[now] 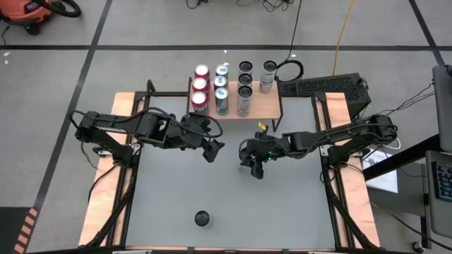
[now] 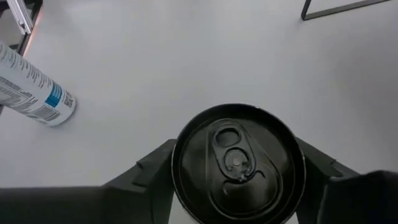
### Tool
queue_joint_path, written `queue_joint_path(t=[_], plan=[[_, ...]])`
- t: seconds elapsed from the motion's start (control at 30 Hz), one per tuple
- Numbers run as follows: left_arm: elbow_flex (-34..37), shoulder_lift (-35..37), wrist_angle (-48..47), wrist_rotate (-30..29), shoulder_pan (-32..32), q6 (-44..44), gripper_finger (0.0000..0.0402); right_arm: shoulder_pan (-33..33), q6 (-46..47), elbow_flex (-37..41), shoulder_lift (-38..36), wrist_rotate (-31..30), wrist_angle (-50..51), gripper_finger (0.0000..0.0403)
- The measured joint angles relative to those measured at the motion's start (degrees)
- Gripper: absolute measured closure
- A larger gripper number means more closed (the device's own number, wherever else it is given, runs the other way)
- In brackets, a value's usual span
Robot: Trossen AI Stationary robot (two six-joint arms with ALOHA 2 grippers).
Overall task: Place canned beverage on shelf
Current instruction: Put the top white-blue soda can on the shelf aligned with the other white-blue soda can
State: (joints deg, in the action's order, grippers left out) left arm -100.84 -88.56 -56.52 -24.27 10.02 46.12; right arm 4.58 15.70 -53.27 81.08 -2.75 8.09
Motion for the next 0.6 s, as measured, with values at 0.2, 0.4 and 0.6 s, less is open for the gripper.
queue_joint_path(t=[0.2, 0.4, 0.6], plan=[[0.0, 0.1, 0.7, 0.4, 0.7, 0.0, 0.0008, 0.0, -1.3, -5.9, -0.7, 3.1, 3.0, 0.0191], [0.0, 0.2, 1.8, 3.1, 2.7, -3.0, 0.0008, -0.5, -3.1, -16.4, -1.0, 11.2, 10.8, 0.0196], [0.0, 0.3, 6.4, 5.9, 4.9, -6.2, 0.0008, -1.8, -6.9, -27.6, -1.1, 16.3, 19.3, 0.0195]])
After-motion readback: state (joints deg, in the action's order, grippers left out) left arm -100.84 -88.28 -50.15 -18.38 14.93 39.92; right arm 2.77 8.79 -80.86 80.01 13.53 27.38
